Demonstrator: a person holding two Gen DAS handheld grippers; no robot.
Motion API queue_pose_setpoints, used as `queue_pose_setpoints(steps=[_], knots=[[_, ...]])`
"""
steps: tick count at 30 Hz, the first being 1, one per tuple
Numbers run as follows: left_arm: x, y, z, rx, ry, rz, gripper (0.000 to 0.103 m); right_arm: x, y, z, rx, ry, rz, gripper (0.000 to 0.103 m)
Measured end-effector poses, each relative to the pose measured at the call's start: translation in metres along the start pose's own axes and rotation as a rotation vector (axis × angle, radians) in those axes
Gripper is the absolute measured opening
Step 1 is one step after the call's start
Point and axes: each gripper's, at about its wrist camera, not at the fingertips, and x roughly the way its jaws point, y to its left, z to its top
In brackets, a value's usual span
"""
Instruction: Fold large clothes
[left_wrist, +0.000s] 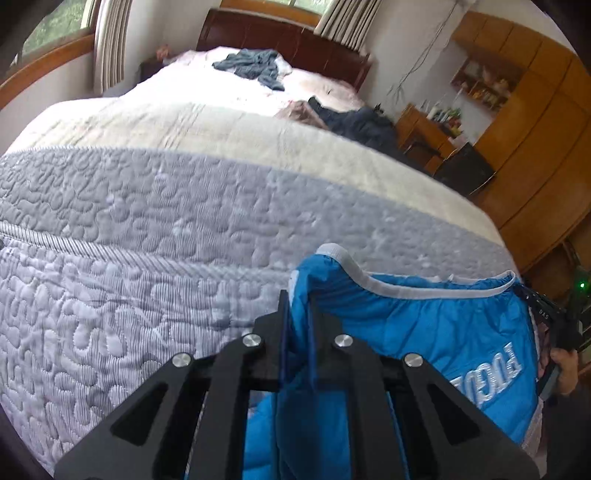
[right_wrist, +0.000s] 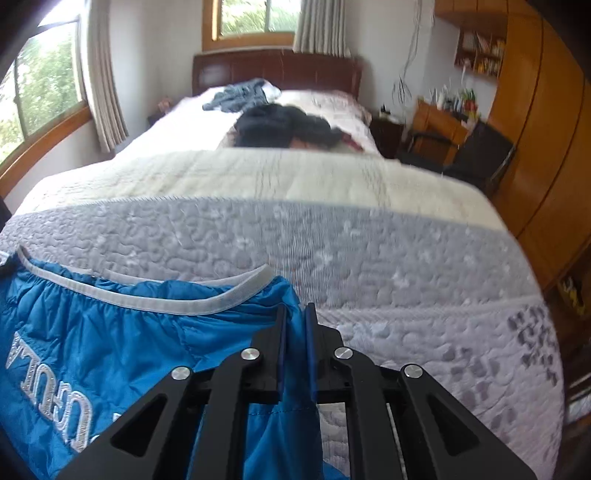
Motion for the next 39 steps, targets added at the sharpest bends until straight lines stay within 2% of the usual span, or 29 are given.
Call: queue_pose_setpoints(steps=[4, 8, 12, 15, 17, 19, 20, 21, 22, 23, 24, 26, 27, 29, 30, 31, 32, 34, 36, 39], knots=[[0.019, 0.010, -0.007, -0.014, 0.054, 0.023, 0.008, 0.028, -0.001, -0.008, 0.019, 0.099, 0.006, 0.009], [0.031, 0.021, -0.015, -0.054, 0.092, 0.014, 0.010, 0.053, -0.003, -0.019, 0.040, 0.182, 0.018, 0.009], [0.035, 0.016, -0.020, -0.031, 0.099, 0.039, 0.013, 0.060, -0.004, -0.024, 0.053, 0.197, 0.035, 0.010], [0.037, 0.022, -0.018, -0.059, 0.103, 0.020, 0.015, 0.064, -0.010, -0.026, 0.082, 0.201, 0.073, 0.011], [0.031, 0.023, -0.015, -0.066, 0.114, 0.027, 0.017, 0.063, -0.023, -0.022, 0.150, 0.220, 0.129, 0.026], [0.012, 0.027, -0.007, -0.087, 0.097, 0.038, 0.031, 0.049, -0.041, -0.018, 0.220, 0.195, 0.162, 0.067], [-0.002, 0.030, -0.003, -0.095, 0.069, 0.048, 0.040, 0.036, -0.049, -0.016, 0.249, 0.151, 0.182, 0.070], [-0.026, 0.031, 0.003, -0.097, 0.017, 0.080, 0.060, 0.021, -0.057, -0.014, 0.261, 0.114, 0.197, 0.070], [-0.044, 0.032, 0.006, -0.097, -0.026, 0.088, 0.074, 0.005, -0.062, -0.013, 0.259, 0.093, 0.208, 0.069], [-0.061, 0.031, 0.003, -0.090, -0.058, 0.060, 0.075, -0.009, -0.065, -0.012, 0.255, 0.083, 0.220, 0.067], [-0.075, 0.028, 0.002, -0.081, -0.062, 0.010, 0.075, -0.027, -0.066, -0.015, 0.255, 0.073, 0.257, 0.060], [-0.093, 0.011, -0.017, -0.047, -0.012, -0.189, 0.075, -0.047, -0.060, -0.031, 0.239, 0.108, 0.309, 0.047], [-0.096, 0.000, -0.029, -0.012, 0.016, -0.253, 0.074, -0.052, -0.054, -0.039, 0.226, 0.120, 0.340, 0.042], [-0.093, -0.016, -0.062, 0.040, 0.075, -0.296, 0.065, -0.059, -0.034, -0.060, 0.164, 0.139, 0.363, 0.037], [-0.085, -0.018, -0.073, 0.043, 0.103, -0.300, 0.060, -0.058, -0.025, -0.070, 0.143, 0.154, 0.364, 0.035], [-0.074, -0.017, -0.084, 0.040, 0.125, -0.255, 0.053, -0.056, -0.018, -0.079, 0.124, 0.171, 0.356, 0.030], [-0.064, -0.013, -0.092, 0.028, 0.134, -0.217, 0.052, -0.050, -0.011, -0.086, 0.102, 0.187, 0.326, 0.028], [-0.052, -0.003, -0.100, 0.007, 0.122, -0.184, 0.042, -0.036, -0.002, -0.094, 0.083, 0.201, 0.273, 0.023], [-0.046, -0.001, -0.100, 0.011, 0.106, -0.168, 0.042, -0.023, 0.008, -0.097, 0.051, 0.216, 0.231, 0.021], [-0.048, -0.001, -0.093, -0.002, 0.109, -0.153, 0.043, -0.023, 0.009, -0.090, 0.080, 0.240, 0.241, 0.021]])
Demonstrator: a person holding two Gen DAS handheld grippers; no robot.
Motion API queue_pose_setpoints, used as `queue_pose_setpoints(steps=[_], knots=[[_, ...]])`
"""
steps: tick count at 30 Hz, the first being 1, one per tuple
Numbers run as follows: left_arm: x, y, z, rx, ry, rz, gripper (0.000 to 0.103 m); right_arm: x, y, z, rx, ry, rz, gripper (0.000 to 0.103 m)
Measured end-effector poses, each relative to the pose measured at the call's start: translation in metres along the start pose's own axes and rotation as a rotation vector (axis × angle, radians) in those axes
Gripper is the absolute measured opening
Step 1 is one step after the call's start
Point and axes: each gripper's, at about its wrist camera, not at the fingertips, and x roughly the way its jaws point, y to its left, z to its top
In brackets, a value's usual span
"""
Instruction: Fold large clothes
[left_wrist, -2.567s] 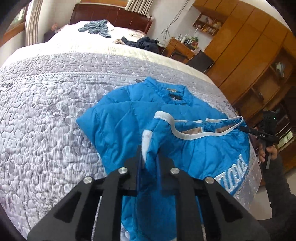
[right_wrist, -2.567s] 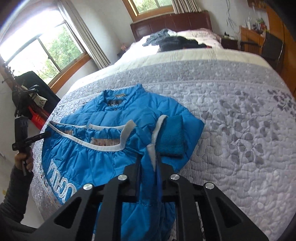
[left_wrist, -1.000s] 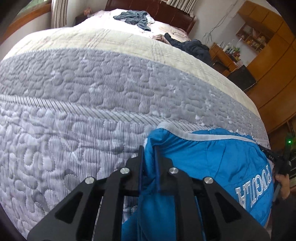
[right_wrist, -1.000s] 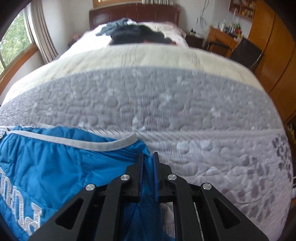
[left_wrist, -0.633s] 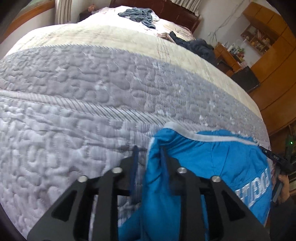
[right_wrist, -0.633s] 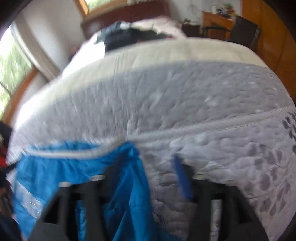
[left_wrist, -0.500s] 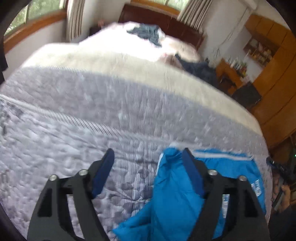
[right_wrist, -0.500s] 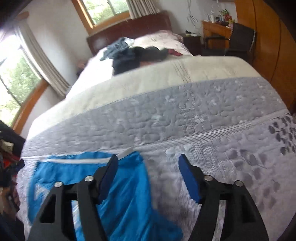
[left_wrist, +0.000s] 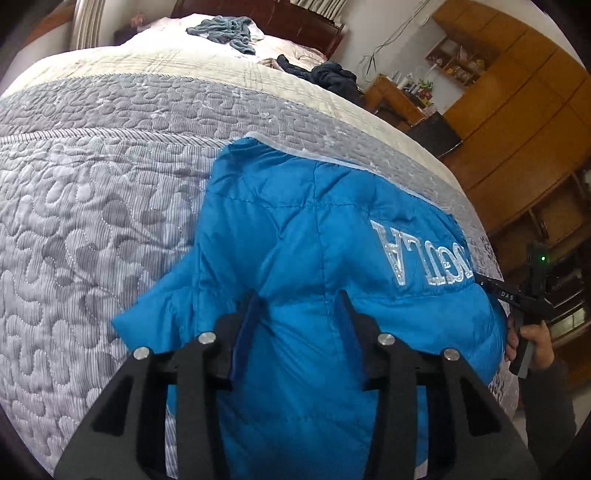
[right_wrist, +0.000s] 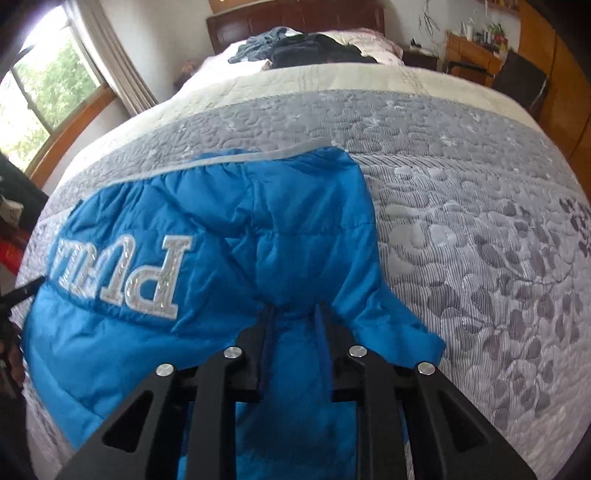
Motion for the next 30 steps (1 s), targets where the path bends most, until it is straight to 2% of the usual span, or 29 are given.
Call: queue_pose_setpoints(steps=[3, 6, 8, 9, 11, 14, 15, 16, 19, 21, 23, 24, 27, 29, 30], knots=[[-0.035, -0.019, -0.002, 0.031, -0.067, 0.008, 0.048, -0.029, -0.001, -0.009, 0.036, -0.064, 0.061, 0.022], [-0.072, -0.042, -0.034, 0.106, -0.072, -0.163, 0.052, -0.073, 0.016, -0.047, -0.014, -0.155, 0.143, 0.022], [-0.070, -0.048, -0.059, 0.157, -0.046, -0.160, 0.053, -0.075, 0.028, -0.070, -0.052, -0.144, 0.171, 0.022], [-0.060, -0.043, -0.066, 0.147, -0.021, -0.148, 0.053, -0.069, 0.032, -0.077, -0.065, -0.130, 0.163, 0.022], [-0.040, -0.025, -0.073, 0.114, 0.021, -0.116, 0.045, -0.049, 0.035, -0.081, -0.074, -0.093, 0.122, 0.019], [-0.038, -0.023, -0.074, 0.132, 0.023, -0.095, 0.043, -0.036, 0.037, -0.070, -0.076, -0.066, 0.092, 0.016], [-0.047, -0.027, -0.074, 0.139, 0.009, -0.109, 0.048, -0.039, 0.038, -0.069, -0.072, -0.066, 0.097, 0.020], [-0.052, -0.033, -0.074, 0.153, -0.005, -0.130, 0.058, -0.050, 0.039, -0.069, -0.066, -0.081, 0.123, 0.020], [-0.080, -0.043, -0.087, 0.225, -0.034, -0.208, 0.071, -0.089, 0.037, -0.088, -0.073, -0.156, 0.104, 0.020], [-0.081, -0.039, -0.097, 0.240, -0.031, -0.195, 0.076, -0.102, 0.027, -0.107, -0.056, -0.179, 0.054, 0.020], [-0.070, -0.023, -0.102, 0.216, -0.005, -0.151, 0.077, -0.091, 0.016, -0.110, -0.025, -0.159, -0.009, 0.021], [-0.060, -0.016, -0.104, 0.189, 0.006, -0.152, 0.076, -0.077, 0.008, -0.109, -0.009, -0.125, -0.037, 0.018], [-0.059, 0.001, -0.103, 0.128, 0.018, -0.234, 0.076, -0.067, 0.006, -0.106, -0.022, -0.117, -0.080, 0.015], [-0.072, 0.008, -0.103, 0.112, 0.016, -0.290, 0.081, -0.082, 0.021, -0.109, -0.044, -0.148, -0.108, 0.023], [-0.078, 0.016, -0.101, 0.101, 0.015, -0.313, 0.090, -0.092, 0.031, -0.112, -0.068, -0.166, -0.114, 0.034]])
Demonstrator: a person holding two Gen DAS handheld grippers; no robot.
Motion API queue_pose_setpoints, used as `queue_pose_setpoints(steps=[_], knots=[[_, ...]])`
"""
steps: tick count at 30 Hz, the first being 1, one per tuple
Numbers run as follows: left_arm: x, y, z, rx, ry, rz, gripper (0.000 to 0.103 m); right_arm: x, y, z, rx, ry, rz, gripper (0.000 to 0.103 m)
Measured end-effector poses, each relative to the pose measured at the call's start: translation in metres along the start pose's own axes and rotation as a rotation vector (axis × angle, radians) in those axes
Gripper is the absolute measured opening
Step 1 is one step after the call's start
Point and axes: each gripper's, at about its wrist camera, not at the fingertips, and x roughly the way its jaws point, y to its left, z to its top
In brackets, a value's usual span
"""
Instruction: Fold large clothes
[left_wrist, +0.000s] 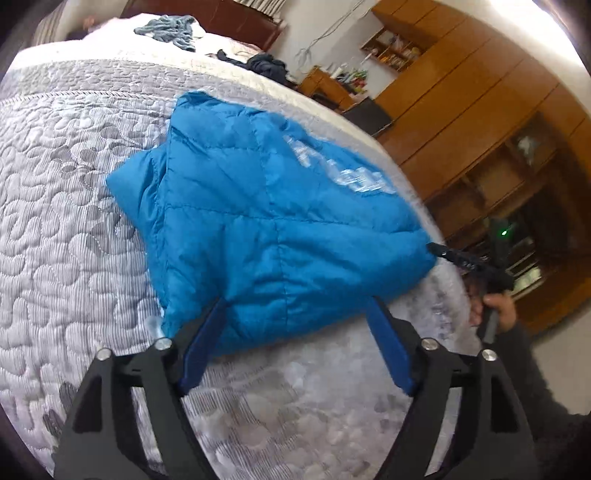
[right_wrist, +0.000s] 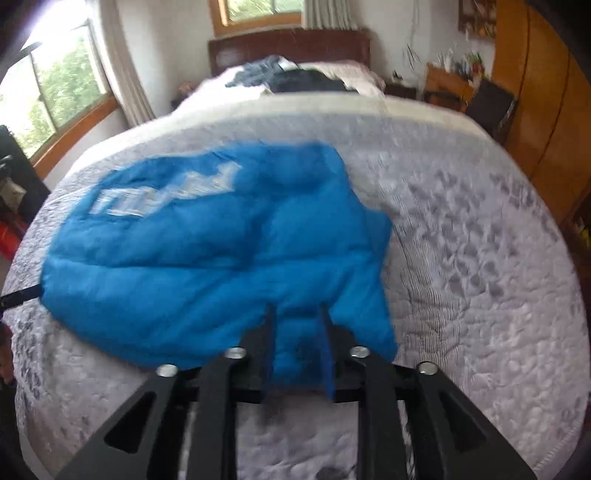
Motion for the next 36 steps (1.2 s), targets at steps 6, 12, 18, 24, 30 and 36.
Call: queue_pose_setpoints(steps=[6, 12, 18, 24, 30, 36], knots=[[-0.033, 0.075, 0.018, -0.239, 0.028, 0.013, 0.096, -0.040, 0.117, -0.040, -0.423, -0.120, -0.165, 0.082], [-0.024, 0.124, 0.047, -0.423, 0.055, -0.076, 0.096, -0.019, 0.235, -0.094, -0.780, -0.188, -0.250, 0.082], [0.017, 0.124, 0.073, -0.454, 0.101, -0.151, 0.096, 0.014, 0.314, -0.112, -0.981, -0.290, -0.328, 0.082], [0.061, 0.123, 0.100, -0.427, 0.166, -0.140, 0.096, 0.042, 0.347, -0.103, -1.034, -0.306, -0.355, 0.081], [0.085, 0.121, 0.121, -0.400, 0.204, -0.145, 0.096, 0.061, 0.360, -0.085, -1.033, -0.306, -0.354, 0.081], [0.098, 0.123, 0.138, -0.397, 0.206, -0.151, 0.096, 0.069, 0.374, -0.077, -1.042, -0.320, -0.348, 0.078]])
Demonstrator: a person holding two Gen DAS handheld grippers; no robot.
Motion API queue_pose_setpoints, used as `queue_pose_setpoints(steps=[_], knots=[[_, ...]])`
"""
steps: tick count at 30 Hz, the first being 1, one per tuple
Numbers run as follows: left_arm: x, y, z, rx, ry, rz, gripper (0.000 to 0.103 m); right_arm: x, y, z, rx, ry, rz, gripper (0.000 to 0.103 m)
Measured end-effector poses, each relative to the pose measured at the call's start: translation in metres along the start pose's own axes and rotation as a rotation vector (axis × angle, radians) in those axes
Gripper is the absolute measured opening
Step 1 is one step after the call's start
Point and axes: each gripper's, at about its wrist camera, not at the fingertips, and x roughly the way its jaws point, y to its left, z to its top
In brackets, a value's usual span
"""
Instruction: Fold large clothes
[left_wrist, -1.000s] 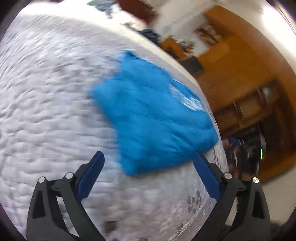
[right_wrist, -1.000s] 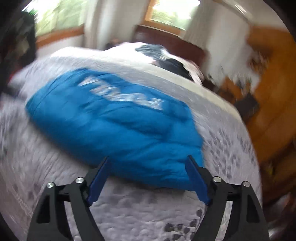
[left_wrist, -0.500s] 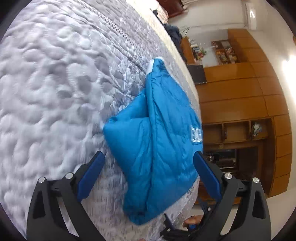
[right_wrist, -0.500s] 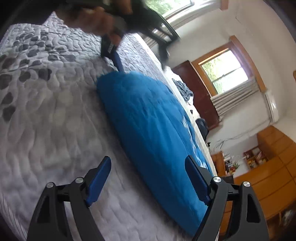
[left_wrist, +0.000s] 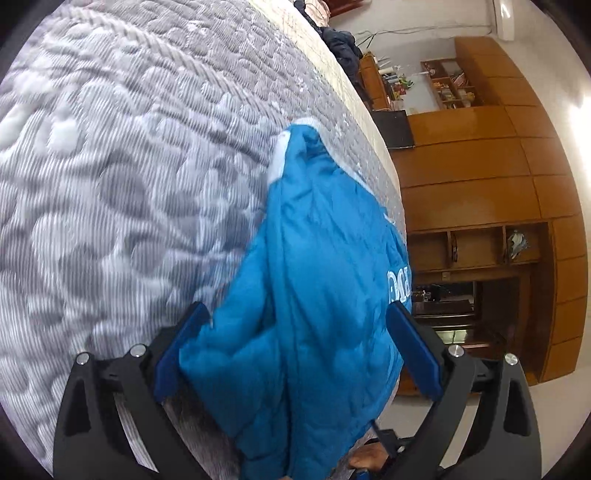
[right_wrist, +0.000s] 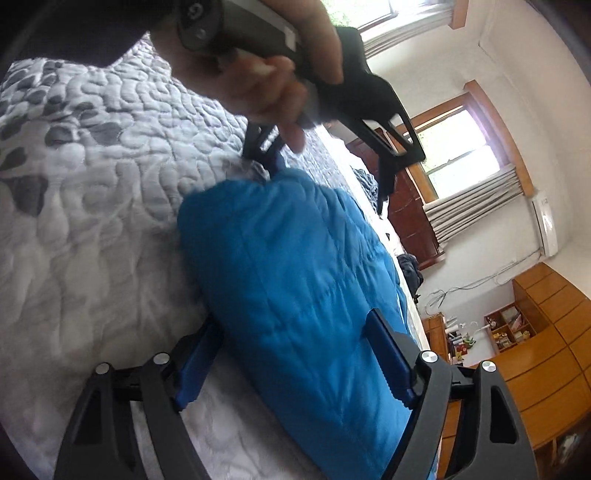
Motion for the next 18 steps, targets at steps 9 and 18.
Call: queue_pose_setpoints(steps=[9, 18], knots=[[0.019, -0.014, 0.020, 0.020, 0.035, 0.040, 0.095, 0.004, 0.009, 0.023, 0.012, -0.014, 0.009, 0.076], [0.028, -0.009, 0.035, -0.005, 0.070, 0.068, 0.060, 0.005, 0.011, 0.031, 0.048, -0.015, 0.039, 0.063]])
